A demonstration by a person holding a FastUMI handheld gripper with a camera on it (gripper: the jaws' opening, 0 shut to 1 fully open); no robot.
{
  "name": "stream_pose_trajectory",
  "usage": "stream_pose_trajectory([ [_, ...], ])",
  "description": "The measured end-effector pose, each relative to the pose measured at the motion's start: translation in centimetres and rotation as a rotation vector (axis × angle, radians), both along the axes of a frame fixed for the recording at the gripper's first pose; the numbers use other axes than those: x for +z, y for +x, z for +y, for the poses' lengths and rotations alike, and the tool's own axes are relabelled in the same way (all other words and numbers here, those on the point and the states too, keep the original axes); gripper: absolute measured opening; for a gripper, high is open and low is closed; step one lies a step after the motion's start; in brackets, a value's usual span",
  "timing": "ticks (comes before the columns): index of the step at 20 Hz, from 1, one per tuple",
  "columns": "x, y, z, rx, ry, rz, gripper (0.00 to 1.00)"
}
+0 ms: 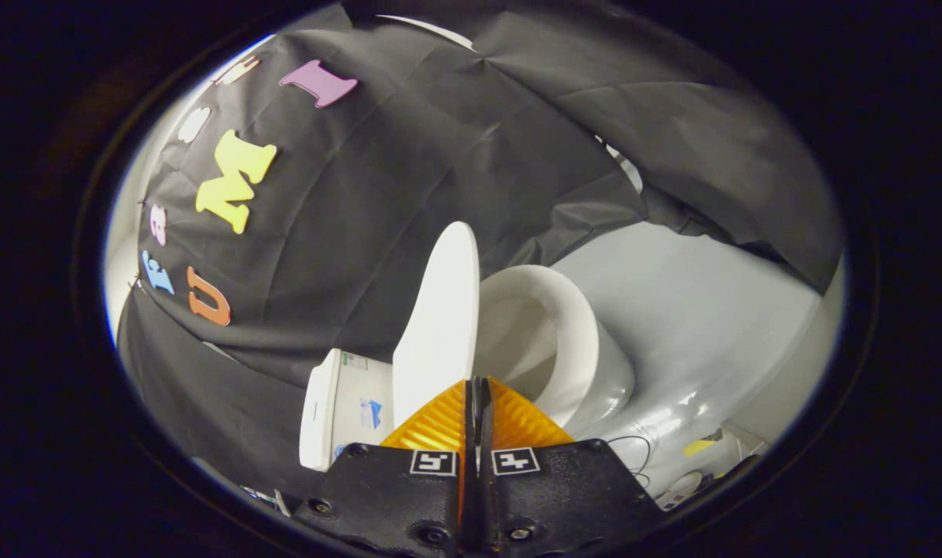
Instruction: Open the toilet lid.
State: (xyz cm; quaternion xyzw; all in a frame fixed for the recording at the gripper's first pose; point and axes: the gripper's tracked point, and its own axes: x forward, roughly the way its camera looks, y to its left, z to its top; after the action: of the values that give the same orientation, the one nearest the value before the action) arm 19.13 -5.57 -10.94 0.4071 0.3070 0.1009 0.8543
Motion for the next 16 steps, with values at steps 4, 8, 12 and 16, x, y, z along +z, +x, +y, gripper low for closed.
stream_pose_trajectory([
  [4,1.9,0.0,0.9,-0.003,-0.023,-0.021,0.04],
  [8,3.7,-0.3,2.1,-0.004,-0.052,-0.043,0.04],
  [12,6.3,-0.9,3.7,0.005,-0.094,-0.080,0.04],
  [16,9.0,-1.4,6.0,0.016,-0.144,-0.115,0.04],
])
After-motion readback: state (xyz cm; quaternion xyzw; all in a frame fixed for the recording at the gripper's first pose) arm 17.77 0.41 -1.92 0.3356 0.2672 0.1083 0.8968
